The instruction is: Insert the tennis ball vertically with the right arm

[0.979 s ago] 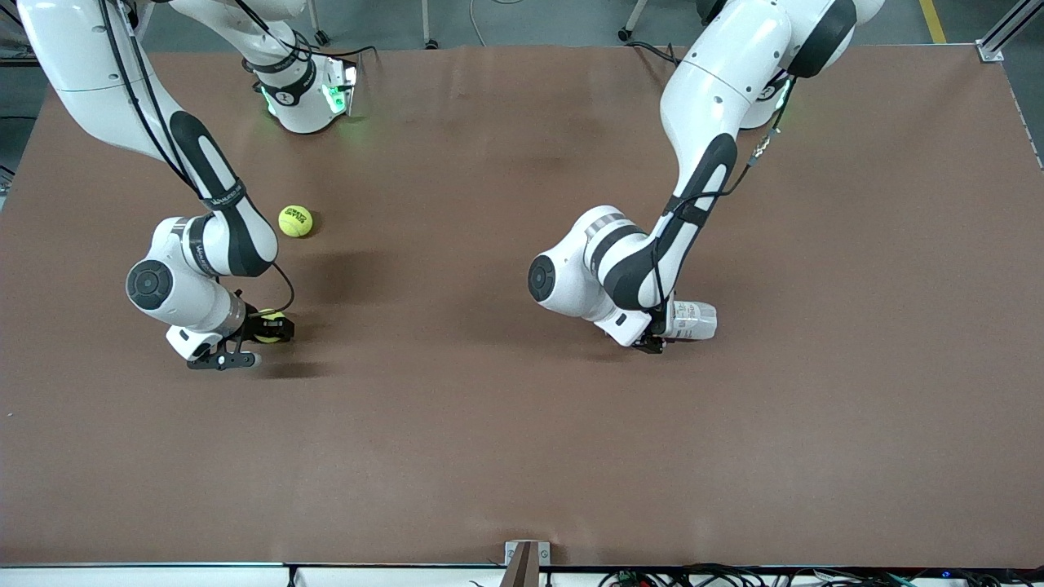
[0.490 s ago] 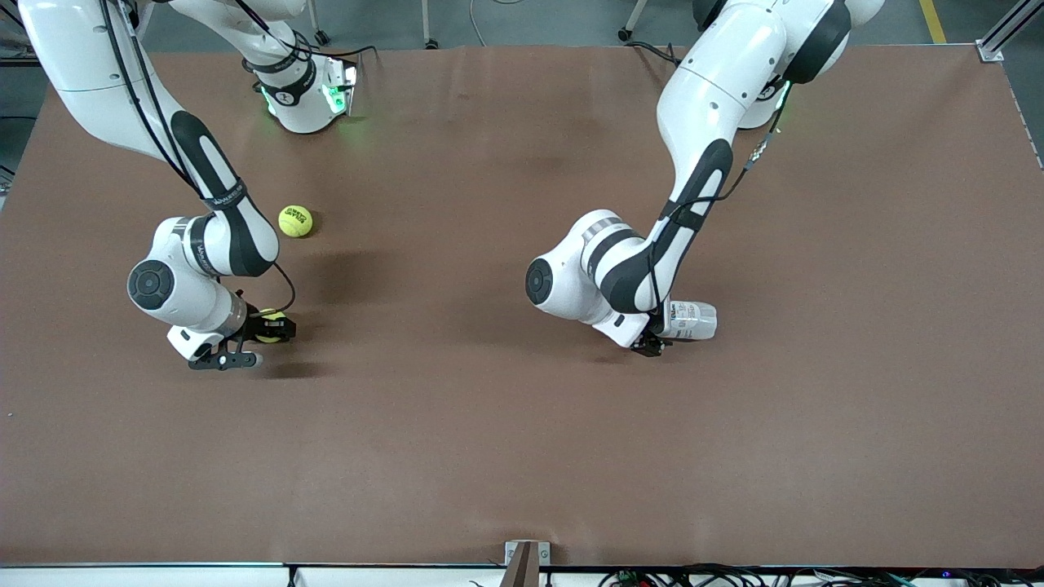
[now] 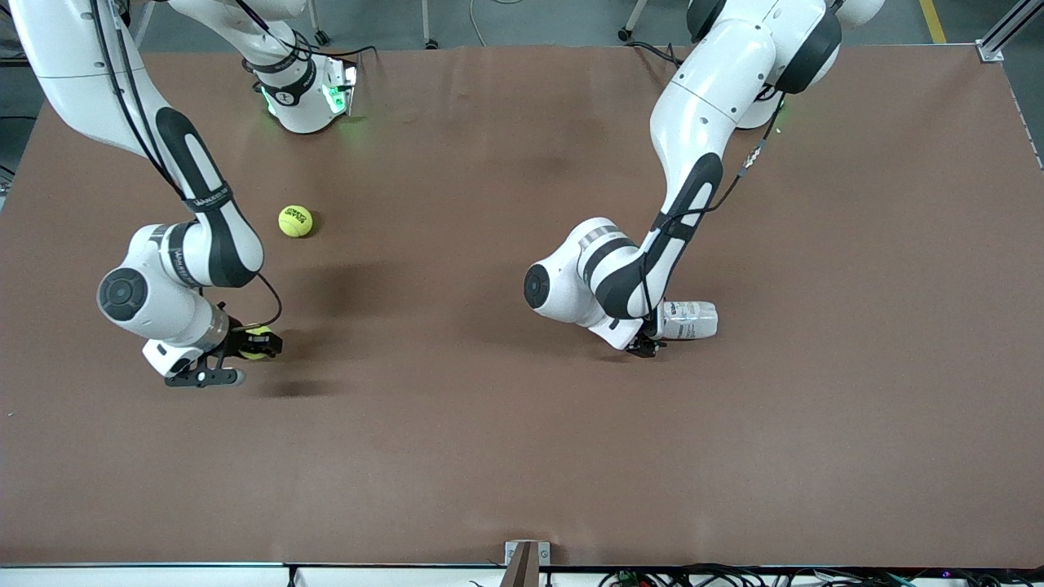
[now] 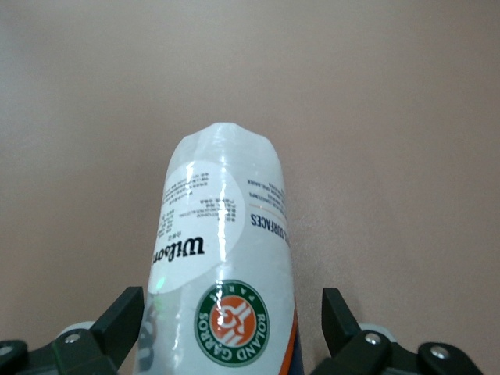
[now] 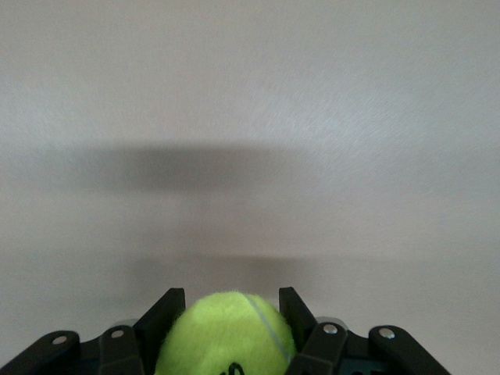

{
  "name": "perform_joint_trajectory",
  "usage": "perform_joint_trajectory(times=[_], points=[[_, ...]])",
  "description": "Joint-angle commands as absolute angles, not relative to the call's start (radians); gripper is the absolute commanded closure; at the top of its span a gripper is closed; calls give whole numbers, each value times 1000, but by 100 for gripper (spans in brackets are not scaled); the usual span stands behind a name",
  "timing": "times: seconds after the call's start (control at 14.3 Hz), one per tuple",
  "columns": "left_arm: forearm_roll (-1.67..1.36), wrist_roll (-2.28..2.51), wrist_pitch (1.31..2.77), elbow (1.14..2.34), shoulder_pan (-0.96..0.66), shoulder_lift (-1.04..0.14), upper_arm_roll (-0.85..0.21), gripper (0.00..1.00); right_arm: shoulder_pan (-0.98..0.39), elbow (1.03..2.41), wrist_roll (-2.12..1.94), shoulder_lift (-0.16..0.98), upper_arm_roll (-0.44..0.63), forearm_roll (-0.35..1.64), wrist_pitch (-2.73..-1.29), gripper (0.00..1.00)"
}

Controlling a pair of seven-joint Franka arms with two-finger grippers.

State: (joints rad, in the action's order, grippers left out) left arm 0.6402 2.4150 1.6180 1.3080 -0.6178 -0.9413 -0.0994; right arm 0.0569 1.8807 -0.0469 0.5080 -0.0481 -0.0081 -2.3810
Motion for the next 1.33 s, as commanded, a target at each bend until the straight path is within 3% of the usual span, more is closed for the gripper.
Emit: perform_joint_trajectory(times=[0.0,0.77,0.84,0.91,0.98,1.26], points=[[637,2422,1617,1278,-637,-971,-87,0,72,1769,-43,506,-43,3,-2260,62],[637,2413,1614,1295,-632,-979,-87,0,97,1741,-54,505,-41,-11,-2250,62],[635,2410,1614,1295,-632,-979,-89,4,97,1741,-54,503,-41,-11,-2250,62],[634,2410,1614,1295,-629,-979,-89,17,97,1741,-54,503,-41,-11,-2250,62],[634,2408,1614,1295,-629,-979,-89,22,97,1741,-52,503,-41,-11,-2250,62],[632,2382,1608,1295,-626,-969,-91,24,97,1741,-51,505,-41,-11,-2252,62]])
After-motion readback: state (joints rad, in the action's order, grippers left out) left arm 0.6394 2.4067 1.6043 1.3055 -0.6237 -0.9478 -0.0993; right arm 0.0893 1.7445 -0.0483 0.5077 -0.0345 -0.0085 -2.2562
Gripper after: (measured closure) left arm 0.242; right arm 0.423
